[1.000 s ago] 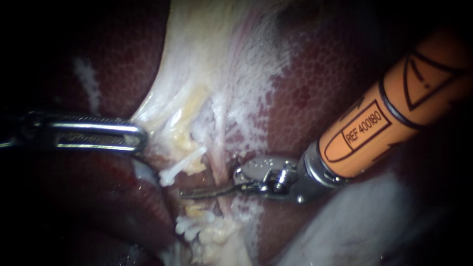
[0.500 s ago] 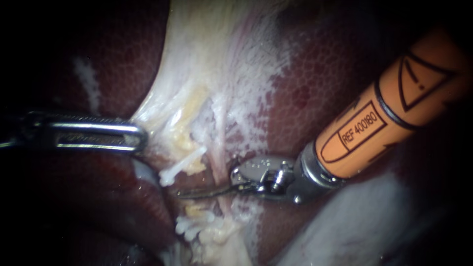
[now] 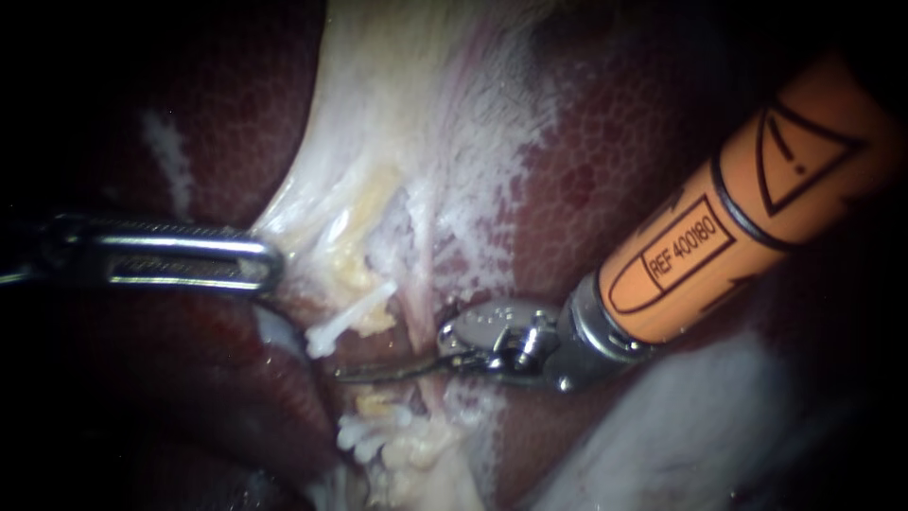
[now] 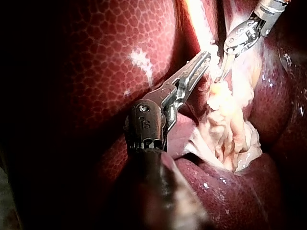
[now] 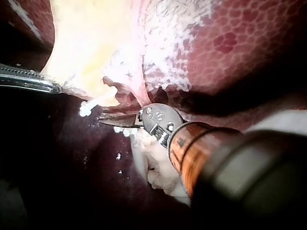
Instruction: Go back from the cut left tube
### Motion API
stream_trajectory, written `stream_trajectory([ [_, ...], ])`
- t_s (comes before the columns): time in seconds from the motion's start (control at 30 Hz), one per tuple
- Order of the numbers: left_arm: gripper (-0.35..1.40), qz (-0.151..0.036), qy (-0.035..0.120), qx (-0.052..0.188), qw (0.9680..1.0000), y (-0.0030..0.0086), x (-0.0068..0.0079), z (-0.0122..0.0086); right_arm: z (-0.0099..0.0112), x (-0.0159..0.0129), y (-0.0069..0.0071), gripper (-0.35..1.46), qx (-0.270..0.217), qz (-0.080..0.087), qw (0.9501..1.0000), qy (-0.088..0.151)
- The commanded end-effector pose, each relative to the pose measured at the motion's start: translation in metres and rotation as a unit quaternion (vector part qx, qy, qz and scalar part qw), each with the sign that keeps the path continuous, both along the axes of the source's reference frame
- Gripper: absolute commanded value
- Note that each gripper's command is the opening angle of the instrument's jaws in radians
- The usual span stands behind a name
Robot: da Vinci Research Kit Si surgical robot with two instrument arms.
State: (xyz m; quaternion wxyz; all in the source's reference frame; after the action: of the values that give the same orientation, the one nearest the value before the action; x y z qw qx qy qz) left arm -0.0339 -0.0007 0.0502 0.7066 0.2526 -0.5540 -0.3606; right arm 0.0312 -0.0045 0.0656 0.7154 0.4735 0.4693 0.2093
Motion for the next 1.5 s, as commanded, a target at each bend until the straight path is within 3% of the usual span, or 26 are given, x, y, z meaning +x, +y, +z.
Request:
stream_trajectory([
  [0.03, -0.35, 0.0, 0.0, 0.0, 1.0, 0.0, 0.0, 0.0, 0.0, 0.0, 0.0, 0.56, -0.001, 0.005, 1.0, 0.001],
  [0.13, -0.35, 0.0, 0.0, 0.0, 1.0, 0.0, 0.0, 0.0, 0.0, 0.0, 0.0, 0.86, 0.001, 0.008, 1.0, 0.006],
  [0.27, -0.35, 0.0, 0.0, 0.0, 1.0, 0.0, 0.0, 0.0, 0.0, 0.0001, 0.0, 1.06, 0.001, 0.015, 0.9999, 0.002],
  [0.4, -0.35, 0.0, 0.0, 0.0, 1.0, 0.0, 0.0, 0.0001, 0.0, 0.0, 0.0001, 1.16, -0.01, 0.022, 0.9997, 0.002],
  [0.8, -0.35, 0.001, 0.0, 0.0, 1.0, 0.0, 0.0001, 0.0002, -0.0003, -0.0014, -0.0001, 1.16, -0.01, 0.018, 0.9998, 0.004],
  [1.2, -0.35, 0.001, -0.001, -0.001, 1.0, 0.0001, 0.0004, 0.0008, -0.0009, -0.005, 0.0003, 1.11, -0.025, 0.009, 0.9995, 0.018],
  [1.3, -0.35, 0.001, -0.001, -0.001, 1.0, 0.0002, 0.0004, 0.0008, -0.0013, -0.0065, 0.0008, 1.09, -0.031, 0.016, 0.9993, 0.014],
  [1.4, -0.35, 0.002, -0.001, -0.001, 1.0, 0.0002, 0.0004, 0.0009, -0.002, -0.0083, 0.0018, 0.99, -0.037, 0.018, 0.999, 0.017],
  [1.47, -0.35, 0.002, -0.001, -0.001, 1.0, 0.0002, 0.0004, 0.0009, -0.0026, -0.0097, 0.0027, 0.76, -0.048, 0.015, 0.9984, 0.025],
  [1.5, -0.35, 0.002, -0.001, -0.001, 1.0, 0.0002, 0.0004, 0.0009, -0.0028, -0.0103, 0.0032, 0.56, -0.054, 0.014, 0.998, 0.029],
])
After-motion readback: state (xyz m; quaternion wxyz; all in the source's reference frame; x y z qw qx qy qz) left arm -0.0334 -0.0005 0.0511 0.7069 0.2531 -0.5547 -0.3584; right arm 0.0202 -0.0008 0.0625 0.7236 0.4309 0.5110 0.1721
